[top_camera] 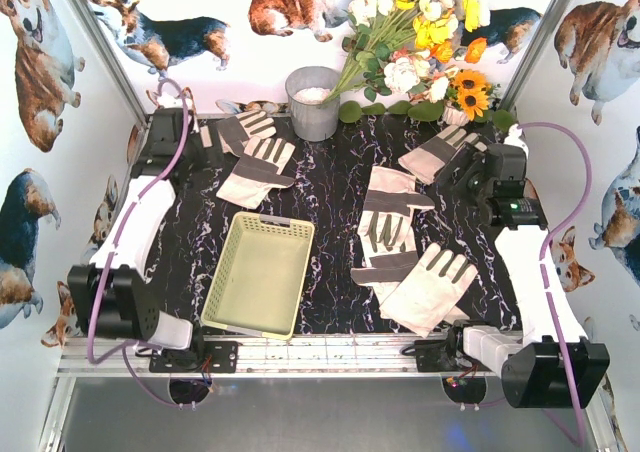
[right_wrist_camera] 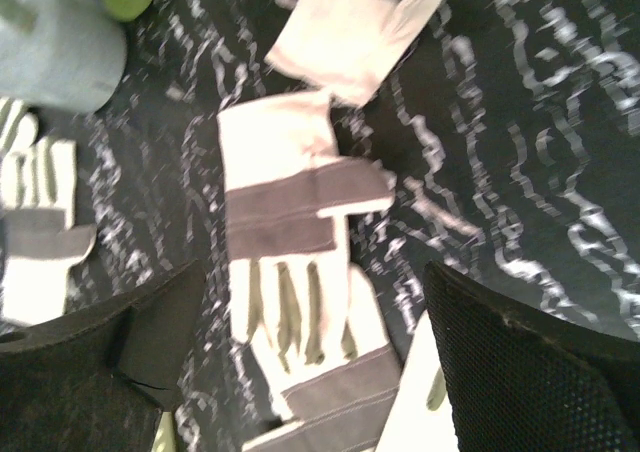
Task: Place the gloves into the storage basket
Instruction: Adjust the glove at the center of the board.
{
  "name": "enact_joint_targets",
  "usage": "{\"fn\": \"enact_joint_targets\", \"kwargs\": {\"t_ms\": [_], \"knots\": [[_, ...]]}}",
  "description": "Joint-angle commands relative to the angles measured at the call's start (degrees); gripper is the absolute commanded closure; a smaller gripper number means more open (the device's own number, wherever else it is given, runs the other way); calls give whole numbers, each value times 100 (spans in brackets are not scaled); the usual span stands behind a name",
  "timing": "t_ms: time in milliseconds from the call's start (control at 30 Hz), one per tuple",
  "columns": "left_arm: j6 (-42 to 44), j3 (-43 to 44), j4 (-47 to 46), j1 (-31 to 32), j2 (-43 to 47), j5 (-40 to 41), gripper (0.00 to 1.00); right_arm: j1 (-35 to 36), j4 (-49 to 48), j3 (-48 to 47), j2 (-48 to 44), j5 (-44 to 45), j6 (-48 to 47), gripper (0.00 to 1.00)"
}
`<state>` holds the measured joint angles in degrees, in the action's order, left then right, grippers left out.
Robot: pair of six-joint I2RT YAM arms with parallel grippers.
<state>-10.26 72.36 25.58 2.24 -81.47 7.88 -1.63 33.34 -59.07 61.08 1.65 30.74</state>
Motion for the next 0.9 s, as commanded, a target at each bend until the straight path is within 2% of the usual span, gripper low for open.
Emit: {"fn": "enact_joint_targets", "kwargs": {"t_ms": [0,133,267,367,567,700,867], "knots": [[155,471,462,385,-556,-848,1,-1,-100,-42,-94,-1119,596,13],[97,782,579,638,-1186,-967,6,301,294,-346,6,-1118,430,17],[-12,1136,755,791,-1809,-1140,16,919,740,-574,88,-666,318,18],[-150,1509,904,869,-2348,-1416,23,1322,707,-503,138,-455,491,19],[-166,2290,1172,1145,-3402,-1364,25,1889,332,-374,263,-302,956,21],[-312,2856,1547,1147,-4105,-1290,31,2092,320,-495,558,-262,976,21],[-477,3004,1465,1147,-4527,-1477,34,2217,386,-637,637,-247,927,21]]}}
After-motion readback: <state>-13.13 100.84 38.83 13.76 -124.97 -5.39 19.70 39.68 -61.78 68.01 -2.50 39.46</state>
